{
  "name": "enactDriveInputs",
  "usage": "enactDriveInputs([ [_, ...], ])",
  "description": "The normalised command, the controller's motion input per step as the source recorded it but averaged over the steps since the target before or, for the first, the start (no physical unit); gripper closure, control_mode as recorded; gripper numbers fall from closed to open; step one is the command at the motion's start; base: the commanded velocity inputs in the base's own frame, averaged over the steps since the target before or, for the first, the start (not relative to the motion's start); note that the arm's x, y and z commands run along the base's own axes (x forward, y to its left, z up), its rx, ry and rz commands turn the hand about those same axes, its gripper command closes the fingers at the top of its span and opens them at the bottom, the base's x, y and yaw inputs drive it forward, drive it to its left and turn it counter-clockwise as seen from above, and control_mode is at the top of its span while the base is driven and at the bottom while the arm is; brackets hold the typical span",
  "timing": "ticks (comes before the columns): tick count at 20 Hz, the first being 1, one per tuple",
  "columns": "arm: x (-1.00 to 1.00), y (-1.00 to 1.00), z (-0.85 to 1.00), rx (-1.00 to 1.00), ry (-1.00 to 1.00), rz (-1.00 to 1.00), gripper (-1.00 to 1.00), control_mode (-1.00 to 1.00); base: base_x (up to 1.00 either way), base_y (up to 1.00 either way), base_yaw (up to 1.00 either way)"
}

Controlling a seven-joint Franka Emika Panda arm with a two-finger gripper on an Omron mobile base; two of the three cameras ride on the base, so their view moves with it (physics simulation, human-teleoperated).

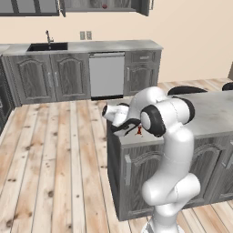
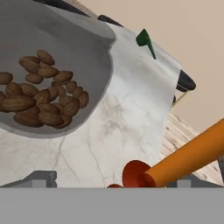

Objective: Pick the jar and candle from the dining table and place them in the open cabinet. Close the cabinet after placing the objects.

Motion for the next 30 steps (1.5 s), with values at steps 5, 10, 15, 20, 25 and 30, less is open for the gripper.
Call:
enactDriveInputs([
  [5, 0.27, 0.00, -0.15, 0.00, -0.03, 0.00, -1.00, -1.00, 0.00, 0.00, 0.00],
  [10, 0.20, 0.00, -0.11, 0.00, -0.01, 0.00, -1.00, -1.00, 0.00, 0.00, 0.00],
  [15, 0.00, -0.01, 0.00, 0.00, 0.00, 0.00, -1.00, -1.00, 0.00, 0.00, 0.00],
  [20, 0.00, 0.00, 0.00, 0.00, 0.00, 0.00, 1.00, -1.00, 0.00, 0.00, 0.00],
  [25, 0.00, 0.00, 0.00, 0.00, 0.00, 0.00, 1.00, -1.00, 0.00, 0.00, 0.00],
  [30, -0.22, 0.00, 0.03, 0.02, -0.05, 0.00, 1.00, -1.00, 0.00, 0.00, 0.00],
])
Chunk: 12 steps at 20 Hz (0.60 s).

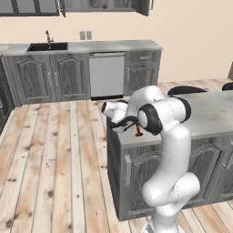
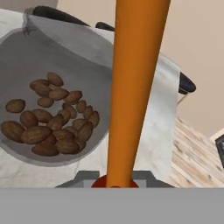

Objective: Pick the jar and candle from the dining table and place them in the open cabinet. Close the cabinet after placing the objects.

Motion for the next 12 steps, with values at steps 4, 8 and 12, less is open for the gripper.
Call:
enactDriveInputs([
  [4, -0.42, 0.00, 0.12, 0.13, -0.14, 0.08, 1.00, -1.00, 0.00, 0.00, 0.00],
  [8, -0.45, -0.12, 0.49, 0.21, -0.19, 0.13, 1.00, -1.00, 0.00, 0.00, 0.00],
  [12, -0.30, -0.23, 0.77, 0.12, -0.09, 0.17, 1.00, -1.00, 0.00, 0.00, 0.00],
])
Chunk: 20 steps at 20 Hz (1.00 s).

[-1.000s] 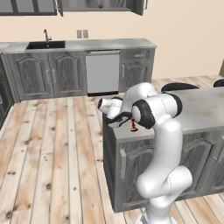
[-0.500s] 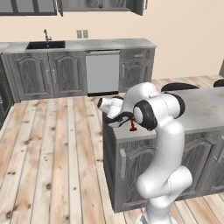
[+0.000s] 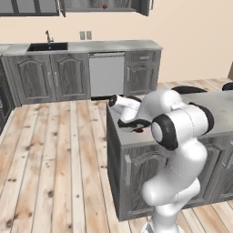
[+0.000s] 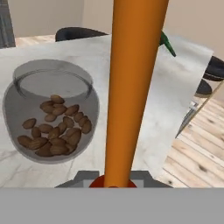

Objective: Pick the jar and candle from the dining table and place them in the open cabinet. Close the cabinet after placing the objects.

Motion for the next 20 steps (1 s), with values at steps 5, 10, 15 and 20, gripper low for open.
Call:
enactDriveInputs([
  [5, -0.33, -0.33, 0.81, 0.04, 0.00, 0.25, 1.00, -1.00, 0.00, 0.00, 0.00],
  [10, -0.47, -0.21, 0.82, 0.01, 0.00, 0.37, 1.00, -1.00, 0.00, 0.00, 0.00],
  [15, -0.46, -0.11, 0.94, 0.06, 0.00, 0.35, 1.00, -1.00, 0.00, 0.00, 0.00],
  [20, -0.60, -0.02, 0.96, 0.01, 0.00, 0.34, 1.00, -1.00, 0.00, 0.00, 0.00],
])
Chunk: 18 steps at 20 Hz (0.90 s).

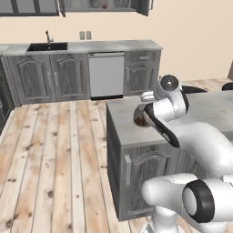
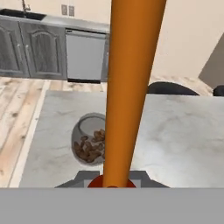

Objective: Pick the jar and candle from the dining table and place them in the open cabinet. Close the cabinet after placing the objects.

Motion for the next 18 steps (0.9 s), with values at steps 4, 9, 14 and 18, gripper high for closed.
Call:
enactDriveInputs([
  [4, -0.83, -0.01, 0.62, 0.00, 0.00, 0.34, 1.00, -1.00, 0.00, 0.00, 0.00],
  [9, -0.70, 0.00, 0.29, 0.00, -0.01, 0.31, 1.00, -1.00, 0.00, 0.00, 0.00],
  [14, -0.43, 0.00, 0.65, 0.00, 0.00, 0.17, 1.00, -1.00, 0.00, 0.00, 0.00],
  [18, -0.07, 0.00, 0.39, 0.00, 0.02, 0.00, 1.00, -1.00, 0.00, 0.00, 0.00],
])
